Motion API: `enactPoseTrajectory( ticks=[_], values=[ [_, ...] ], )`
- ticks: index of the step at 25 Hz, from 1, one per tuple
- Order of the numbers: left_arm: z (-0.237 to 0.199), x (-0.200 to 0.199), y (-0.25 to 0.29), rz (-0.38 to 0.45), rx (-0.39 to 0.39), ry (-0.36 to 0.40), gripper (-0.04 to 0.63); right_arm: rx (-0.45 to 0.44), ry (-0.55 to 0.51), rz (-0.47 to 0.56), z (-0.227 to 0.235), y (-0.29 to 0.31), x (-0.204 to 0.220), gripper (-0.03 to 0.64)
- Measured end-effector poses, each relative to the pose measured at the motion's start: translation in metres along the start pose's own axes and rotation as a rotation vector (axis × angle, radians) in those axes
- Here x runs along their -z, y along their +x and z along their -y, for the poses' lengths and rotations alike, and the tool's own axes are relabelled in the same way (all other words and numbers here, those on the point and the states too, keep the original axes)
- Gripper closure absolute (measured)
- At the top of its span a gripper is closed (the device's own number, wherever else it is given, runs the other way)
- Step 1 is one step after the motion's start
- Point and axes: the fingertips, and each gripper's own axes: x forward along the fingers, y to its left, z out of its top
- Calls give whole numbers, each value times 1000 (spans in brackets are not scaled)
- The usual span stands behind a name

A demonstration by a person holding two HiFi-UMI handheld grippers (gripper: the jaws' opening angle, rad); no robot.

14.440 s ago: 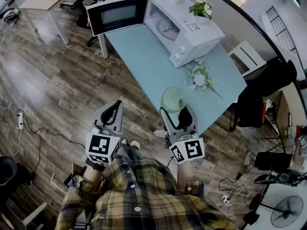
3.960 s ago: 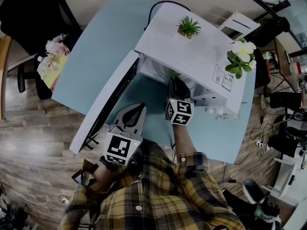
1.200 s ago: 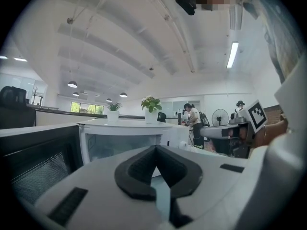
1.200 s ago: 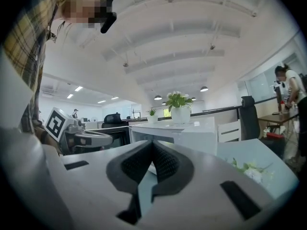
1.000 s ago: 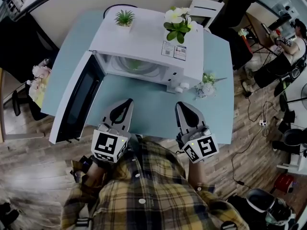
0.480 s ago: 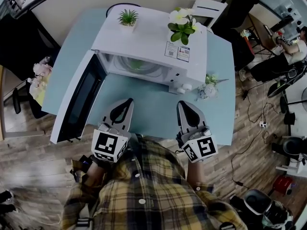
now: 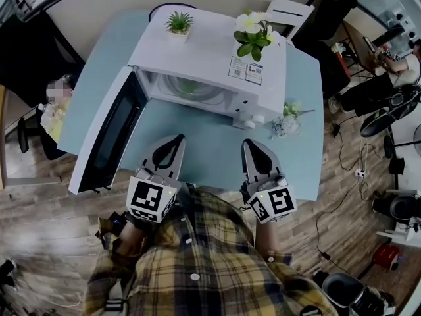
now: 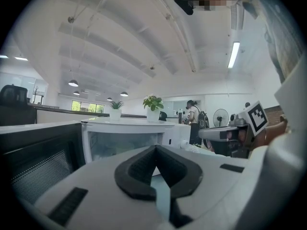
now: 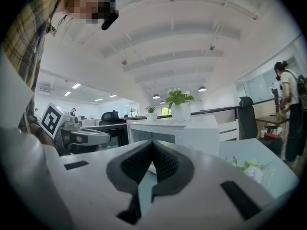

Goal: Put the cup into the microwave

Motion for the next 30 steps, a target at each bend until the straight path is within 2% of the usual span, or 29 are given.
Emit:
enactPoseTrajectory(
  ticks=[30],
  values=[
    [6,1,-2,5,-6,4,604,2,18,5,4,-7,3,614]
  ],
)
